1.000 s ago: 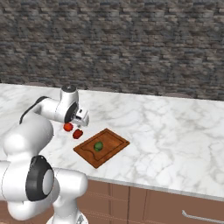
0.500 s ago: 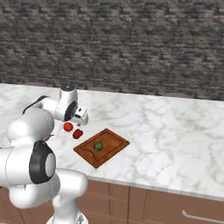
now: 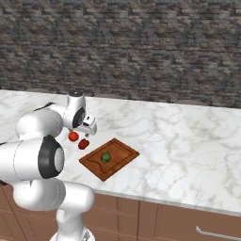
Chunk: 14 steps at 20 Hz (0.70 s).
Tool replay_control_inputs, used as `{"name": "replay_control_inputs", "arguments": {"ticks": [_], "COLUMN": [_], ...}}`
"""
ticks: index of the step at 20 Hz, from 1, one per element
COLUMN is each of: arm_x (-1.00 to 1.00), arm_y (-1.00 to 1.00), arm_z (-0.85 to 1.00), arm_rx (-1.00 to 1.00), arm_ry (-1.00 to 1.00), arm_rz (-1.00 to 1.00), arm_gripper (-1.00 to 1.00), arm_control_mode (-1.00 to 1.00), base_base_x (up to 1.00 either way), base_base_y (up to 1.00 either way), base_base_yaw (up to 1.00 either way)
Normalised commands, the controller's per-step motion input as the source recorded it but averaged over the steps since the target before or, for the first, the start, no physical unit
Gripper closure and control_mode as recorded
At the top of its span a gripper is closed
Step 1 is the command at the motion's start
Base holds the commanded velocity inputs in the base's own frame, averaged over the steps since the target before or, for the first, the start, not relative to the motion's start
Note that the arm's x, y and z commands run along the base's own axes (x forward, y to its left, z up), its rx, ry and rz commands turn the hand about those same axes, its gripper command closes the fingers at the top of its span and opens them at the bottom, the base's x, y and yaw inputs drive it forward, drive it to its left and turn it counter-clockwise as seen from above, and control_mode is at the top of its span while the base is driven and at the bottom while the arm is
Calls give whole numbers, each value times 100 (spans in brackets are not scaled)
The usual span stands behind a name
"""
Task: Place the avocado, onion, tomato, and bell pepper on the cutting board.
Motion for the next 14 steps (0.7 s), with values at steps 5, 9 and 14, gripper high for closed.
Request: {"name": "replay_control_inputs", "arguments": {"ticks": [5,9,14], "arm_x": [27,11,10], "arm_y": [0,0,0], "arm_z": [-29,-26,-26], "arm_rx": [-3,-1,0], "arm_ry": [9,7,9], "arm_rz": [0,0,0], "arm_gripper": [-100,-100,-100], "arm_control_mode": [-100,-100,-100], "base_base_x": [0,0,0], "base_base_y": [0,0,0], "base_base_yaw": [0,0,0]}}
